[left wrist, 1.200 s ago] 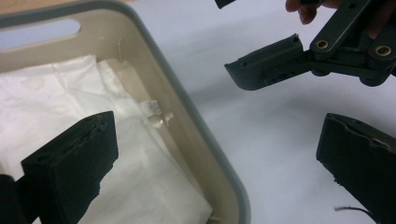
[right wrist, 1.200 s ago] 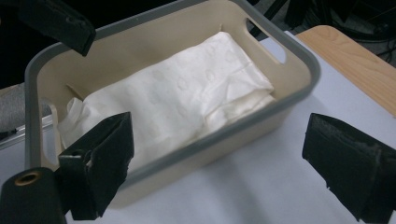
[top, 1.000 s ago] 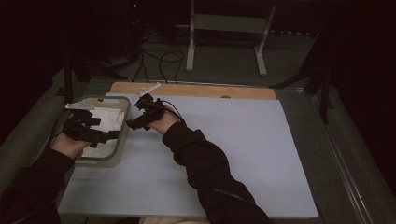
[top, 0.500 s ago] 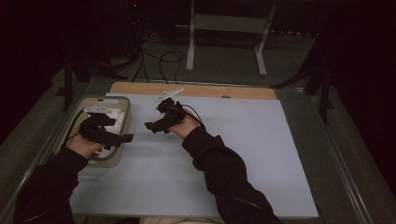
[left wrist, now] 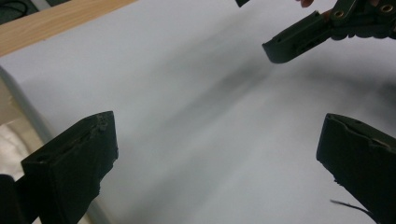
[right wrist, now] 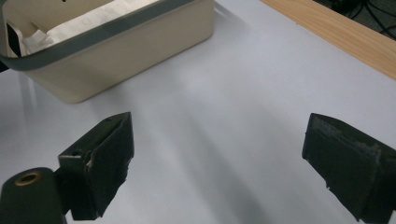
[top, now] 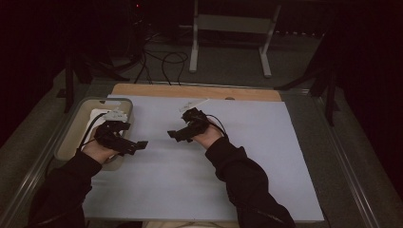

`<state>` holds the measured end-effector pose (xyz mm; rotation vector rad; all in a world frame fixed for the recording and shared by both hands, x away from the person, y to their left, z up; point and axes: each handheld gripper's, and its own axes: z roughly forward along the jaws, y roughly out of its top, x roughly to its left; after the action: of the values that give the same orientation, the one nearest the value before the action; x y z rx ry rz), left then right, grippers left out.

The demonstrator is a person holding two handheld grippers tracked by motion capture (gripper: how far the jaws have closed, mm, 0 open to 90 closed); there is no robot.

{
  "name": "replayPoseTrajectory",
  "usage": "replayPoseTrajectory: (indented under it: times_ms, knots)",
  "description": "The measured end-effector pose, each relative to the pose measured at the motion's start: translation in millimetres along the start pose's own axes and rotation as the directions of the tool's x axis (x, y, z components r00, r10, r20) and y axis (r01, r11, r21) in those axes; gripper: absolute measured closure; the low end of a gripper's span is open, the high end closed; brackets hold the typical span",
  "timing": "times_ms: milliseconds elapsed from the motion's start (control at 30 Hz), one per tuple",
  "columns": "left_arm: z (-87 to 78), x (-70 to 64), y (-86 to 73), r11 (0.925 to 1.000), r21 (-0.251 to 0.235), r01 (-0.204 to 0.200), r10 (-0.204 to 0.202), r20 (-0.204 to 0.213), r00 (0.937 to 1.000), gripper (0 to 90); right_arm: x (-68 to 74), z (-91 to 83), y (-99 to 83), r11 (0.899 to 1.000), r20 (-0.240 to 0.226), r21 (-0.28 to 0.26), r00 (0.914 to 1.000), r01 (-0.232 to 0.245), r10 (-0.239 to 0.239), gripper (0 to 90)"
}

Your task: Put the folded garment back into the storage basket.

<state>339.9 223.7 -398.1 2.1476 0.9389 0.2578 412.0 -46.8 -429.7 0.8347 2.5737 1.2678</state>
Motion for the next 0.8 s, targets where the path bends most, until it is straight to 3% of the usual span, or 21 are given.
replayPoseTrajectory:
  times_ms: [567, 733, 800]
  knots:
    - [19.9, -19.2, -5.9, 0.9988, 0.000, -0.049, 0.049, 0.061, 0.9969, 0.0, -12.0, -37.3, -49.5, 1.000, 0.015, -0.016, 0.9998, -0.011, 0.012, 9.2]
    - [28.5, -25.7, -9.9, 0.9975, 0.008, -0.070, 0.069, 0.084, 0.9941, 0.0, -17.8, -49.2, -71.1, 1.000, 0.022, -0.007, 0.9997, -0.010, 0.010, 9.2]
    - [31.5, -28.4, -11.2, 0.9968, 0.013, -0.079, 0.077, 0.092, 0.9927, 0.0, -21.2, -54.5, -78.5, 1.000, 0.020, -0.010, 0.9994, -0.029, 0.029, 9.2]
